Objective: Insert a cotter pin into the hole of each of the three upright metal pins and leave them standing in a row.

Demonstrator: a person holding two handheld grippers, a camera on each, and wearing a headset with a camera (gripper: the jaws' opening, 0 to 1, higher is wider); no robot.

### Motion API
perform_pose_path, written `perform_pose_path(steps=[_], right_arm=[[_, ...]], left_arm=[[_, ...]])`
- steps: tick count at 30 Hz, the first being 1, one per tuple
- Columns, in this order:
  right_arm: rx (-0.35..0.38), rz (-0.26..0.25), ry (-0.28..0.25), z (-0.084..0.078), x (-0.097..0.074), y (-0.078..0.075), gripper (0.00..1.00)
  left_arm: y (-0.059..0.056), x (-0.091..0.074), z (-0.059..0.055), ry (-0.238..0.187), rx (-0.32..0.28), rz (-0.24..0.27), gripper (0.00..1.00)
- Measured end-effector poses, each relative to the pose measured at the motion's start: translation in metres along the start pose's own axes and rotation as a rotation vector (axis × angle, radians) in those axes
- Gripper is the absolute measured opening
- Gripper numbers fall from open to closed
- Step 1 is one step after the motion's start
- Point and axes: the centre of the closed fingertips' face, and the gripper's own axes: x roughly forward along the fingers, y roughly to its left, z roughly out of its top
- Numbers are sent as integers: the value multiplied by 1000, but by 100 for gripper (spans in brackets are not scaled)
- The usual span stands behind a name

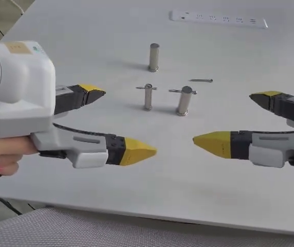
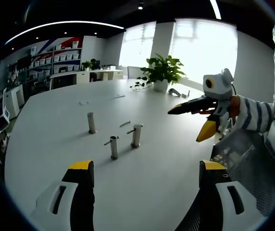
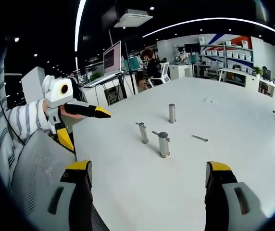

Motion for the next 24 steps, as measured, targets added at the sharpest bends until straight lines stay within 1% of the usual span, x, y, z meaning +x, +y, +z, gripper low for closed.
perform_pose_path(steps=[3, 5, 9, 10, 12, 15, 17, 19, 22, 24], right_arm=[[-8, -5, 32, -11, -1, 4, 98], [-8, 8, 41, -14, -3, 8, 98], [-7, 0, 37, -15, -7, 10, 98], [-2, -1, 34, -15, -8, 10, 98], [10, 2, 28, -14, -9, 12, 98], [10, 3, 29, -15, -10, 14, 98], [9, 1, 37, -16, -10, 14, 98], [16, -2, 35, -16, -10, 14, 98], [33, -6, 27, -16, -11, 15, 98], [39, -9, 26, -17, -11, 15, 98]], left_arm=[[1, 1, 1, 8, 2, -8, 89], [2, 1, 2, 14, 9, -13, 89], [1, 5, 7, 23, 23, -16, 89], [-1, 7, 10, 23, 29, -17, 89], [0, 9, 16, 17, 34, -19, 89], [6, 14, 26, 7, 46, -15, 89], [12, 16, 34, 1, 57, -5, 89], [20, 17, 40, -5, 54, -10, 86], [24, 22, 48, -9, 80, -8, 86], [23, 24, 49, -10, 105, -14, 86]])
